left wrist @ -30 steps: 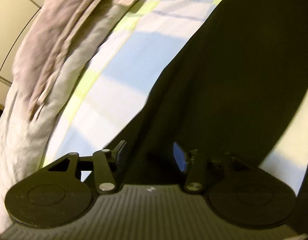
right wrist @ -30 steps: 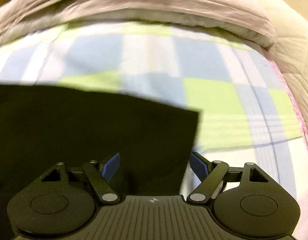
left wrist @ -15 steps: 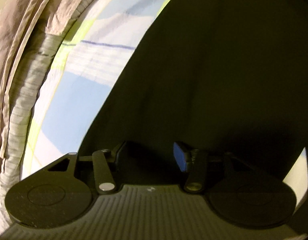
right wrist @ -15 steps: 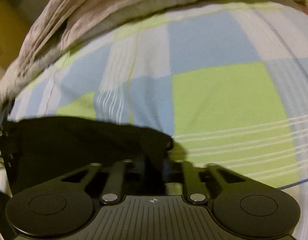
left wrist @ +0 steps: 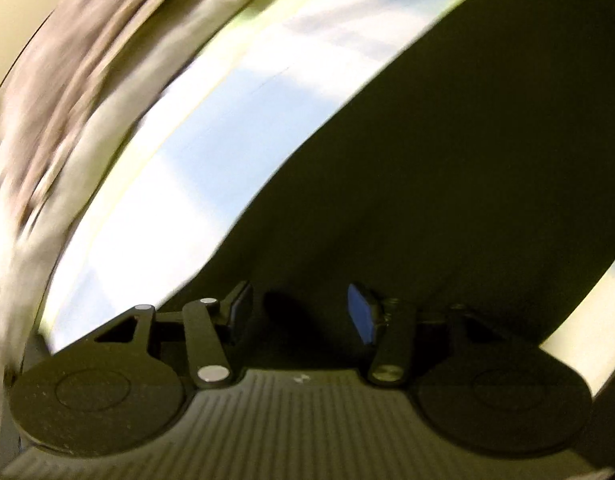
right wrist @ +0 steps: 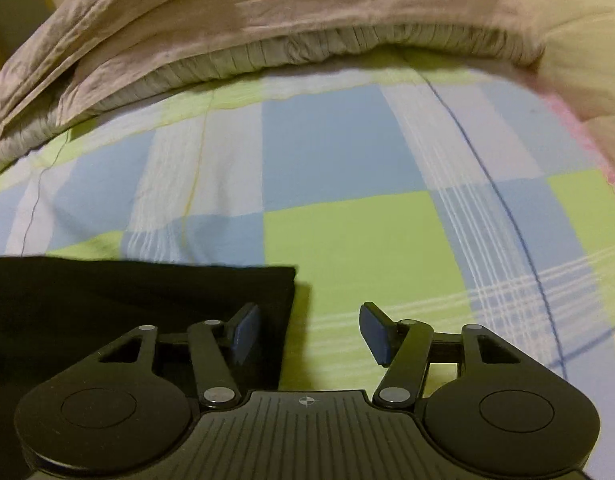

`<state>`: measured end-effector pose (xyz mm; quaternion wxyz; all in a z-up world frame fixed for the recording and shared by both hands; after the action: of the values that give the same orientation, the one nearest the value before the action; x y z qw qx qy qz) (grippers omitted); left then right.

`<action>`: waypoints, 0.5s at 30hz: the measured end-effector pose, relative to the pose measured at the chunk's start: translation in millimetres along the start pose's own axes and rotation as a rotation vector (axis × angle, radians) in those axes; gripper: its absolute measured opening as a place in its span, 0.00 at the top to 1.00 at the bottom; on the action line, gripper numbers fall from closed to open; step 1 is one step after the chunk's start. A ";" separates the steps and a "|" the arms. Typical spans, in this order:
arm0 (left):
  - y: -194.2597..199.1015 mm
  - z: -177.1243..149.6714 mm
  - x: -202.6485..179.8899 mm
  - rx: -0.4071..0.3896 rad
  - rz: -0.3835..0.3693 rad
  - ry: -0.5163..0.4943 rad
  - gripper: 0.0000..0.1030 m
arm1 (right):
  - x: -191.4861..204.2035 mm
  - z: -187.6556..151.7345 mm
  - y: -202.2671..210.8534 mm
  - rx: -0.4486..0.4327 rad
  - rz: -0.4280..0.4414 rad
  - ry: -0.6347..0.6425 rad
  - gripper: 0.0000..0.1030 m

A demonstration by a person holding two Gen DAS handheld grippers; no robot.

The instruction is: Fold clothes

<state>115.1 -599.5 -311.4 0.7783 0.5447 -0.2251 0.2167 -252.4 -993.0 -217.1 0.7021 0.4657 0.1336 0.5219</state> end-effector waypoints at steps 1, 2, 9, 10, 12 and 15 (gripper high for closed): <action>-6.2 -13.4 16.7 0.026 0.025 0.025 0.53 | 14.9 -4.7 3.3 -0.003 0.002 0.024 0.43; -12.5 -26.7 33.4 0.051 0.049 0.050 0.53 | 29.8 -9.3 6.6 -0.006 0.003 0.048 0.43; -60.4 -84.1 145.3 0.121 0.168 0.217 0.54 | 171.8 -54.6 -26.8 0.063 0.176 0.150 0.43; -68.3 -90.5 155.9 0.121 0.180 0.207 0.54 | 191.3 -61.0 -34.7 0.078 0.195 0.165 0.43; -86.5 -101.1 173.3 0.144 0.194 0.154 0.54 | 227.1 -72.1 -49.8 0.104 0.223 0.199 0.43; -105.9 -123.4 183.7 0.180 0.132 0.164 0.54 | 272.3 -88.2 -69.3 0.132 0.258 0.218 0.43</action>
<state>338.8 -499.1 -320.8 0.7261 0.5767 -0.1758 0.3305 -155.4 -715.7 -237.6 0.5787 0.4647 0.1820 0.6450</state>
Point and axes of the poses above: each gripper's, at about its wrist camera, not at the fingertips, and y roughly against the way its jaws point, x to its left, z to its top, the point moved 6 cm from there along -y, roughly the way its jaws point, and after that the axes turned 15 degrees about z, right-handed, at the moved point
